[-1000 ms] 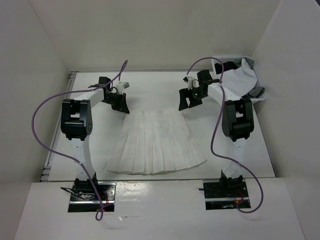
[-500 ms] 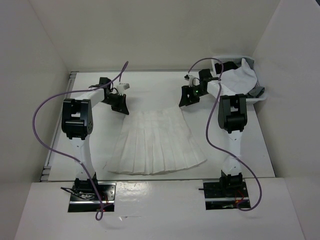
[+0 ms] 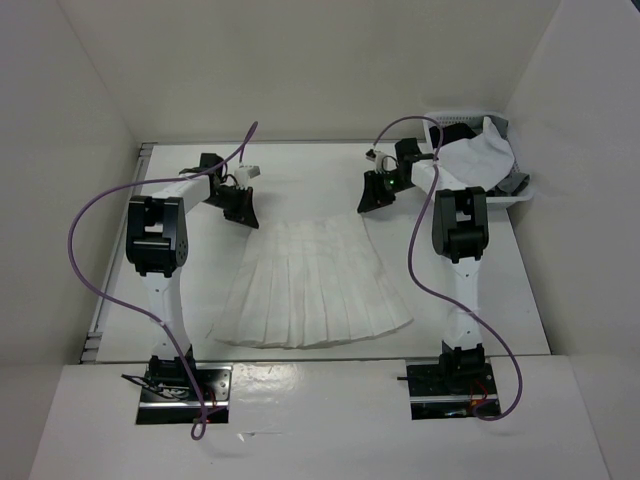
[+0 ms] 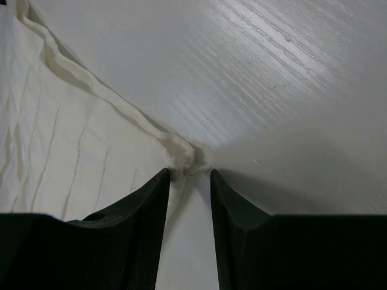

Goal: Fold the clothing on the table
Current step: Fold the skirt

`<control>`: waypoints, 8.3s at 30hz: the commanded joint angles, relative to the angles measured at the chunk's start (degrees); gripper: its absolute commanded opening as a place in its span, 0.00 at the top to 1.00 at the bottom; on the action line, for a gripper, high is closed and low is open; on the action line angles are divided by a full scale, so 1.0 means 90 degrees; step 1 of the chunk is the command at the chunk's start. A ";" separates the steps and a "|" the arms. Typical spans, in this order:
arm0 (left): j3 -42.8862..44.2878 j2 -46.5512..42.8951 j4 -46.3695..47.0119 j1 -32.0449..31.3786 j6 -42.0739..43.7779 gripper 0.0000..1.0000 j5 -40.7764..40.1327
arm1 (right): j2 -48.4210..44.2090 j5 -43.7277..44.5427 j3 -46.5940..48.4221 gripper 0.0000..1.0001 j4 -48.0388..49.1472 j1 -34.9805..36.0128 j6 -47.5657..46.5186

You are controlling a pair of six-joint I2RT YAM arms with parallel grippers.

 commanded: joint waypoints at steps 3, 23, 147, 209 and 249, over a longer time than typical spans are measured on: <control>0.0180 0.0119 -0.0016 -0.0029 0.0236 1.00 -0.0001 | 0.0252 -0.0102 0.0168 0.61 -0.0273 0.0188 -0.0195; 0.0511 0.0119 -0.0143 -0.0029 0.0413 1.00 -0.0147 | 0.0234 0.0015 0.0489 1.00 -0.0478 0.0305 -0.0185; -0.0426 -0.3777 0.0179 0.0303 0.1624 1.00 -0.1525 | -0.3351 0.6440 -0.0985 1.00 0.0938 0.2034 -0.1220; -0.3306 -0.6628 -0.2830 0.0517 0.3451 0.34 -0.1300 | -0.3263 0.0610 -0.3142 1.00 -0.3896 0.5432 -0.3603; -0.4029 -0.7459 -0.0045 0.2579 -0.0437 0.01 -0.2463 | -0.2394 0.2553 -0.2683 0.01 -0.0684 0.6018 -0.0147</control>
